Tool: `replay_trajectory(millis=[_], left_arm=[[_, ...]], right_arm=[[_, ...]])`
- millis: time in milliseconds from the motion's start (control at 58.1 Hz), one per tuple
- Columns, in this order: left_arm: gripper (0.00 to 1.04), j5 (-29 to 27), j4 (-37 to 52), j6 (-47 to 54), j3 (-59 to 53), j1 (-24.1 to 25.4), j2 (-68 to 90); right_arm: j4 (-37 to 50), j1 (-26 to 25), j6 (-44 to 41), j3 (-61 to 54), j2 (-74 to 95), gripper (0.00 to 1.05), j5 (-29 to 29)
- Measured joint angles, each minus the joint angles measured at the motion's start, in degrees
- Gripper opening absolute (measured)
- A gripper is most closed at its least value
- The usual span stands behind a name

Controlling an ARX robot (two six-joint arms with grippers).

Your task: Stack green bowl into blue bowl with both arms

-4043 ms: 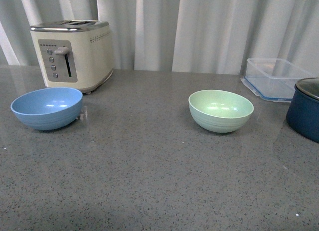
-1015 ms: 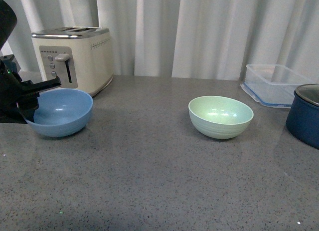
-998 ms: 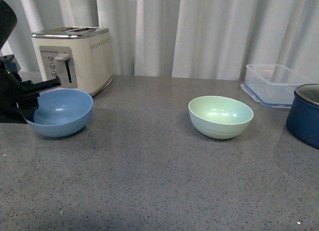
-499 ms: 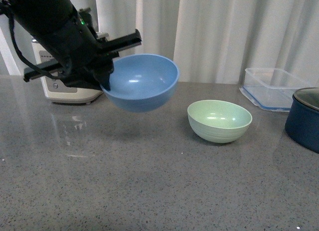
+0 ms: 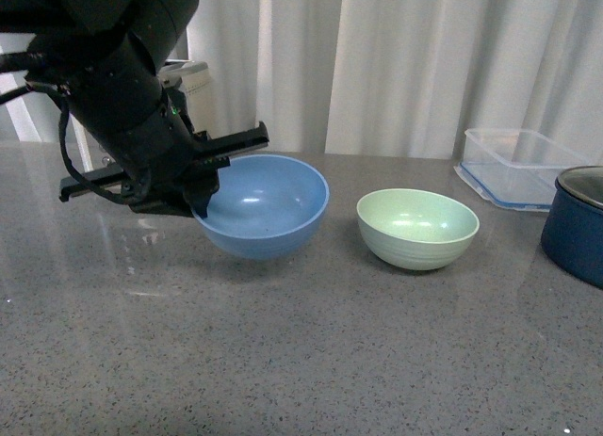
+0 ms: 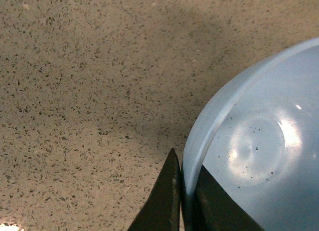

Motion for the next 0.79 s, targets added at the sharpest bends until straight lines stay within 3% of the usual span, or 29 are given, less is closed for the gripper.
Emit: replay_trajectory(millis=[361,585,654,705,740,791], left_arm=[[0.04,0.5,0.0,-1.2,0.3,-0.3,3.2],[0.36,3.3,5.0,0.9,-1.9,-0.3,-0.5],[0.47,3.1,10.6,3.6,-5.4,-0.4,-5.8],[0.54,-2.2,18.4,7.9,-9.8,-0.9,-12.1],[0.46,-7.8,29.6,12.9,-15.5,-1.0,-19.3],[0.36,-9.1,41.0,18.5,-22.2,-0.5,-28.0]], right_arm=[[0.0,0.0,0.0,0.0,0.0,0.95,0.0],[0.0,0.0,0.0,0.0,0.0,0.95,0.0],[0.0,0.0,0.0,0.0,0.0,0.95,0.0],[0.0,0.0,0.0,0.0,0.0,0.95,0.0],[0.0,0.0,0.0,0.0,0.0,0.95,0.0],[0.0,0.0,0.0,0.0,0.0,0.95,0.0]])
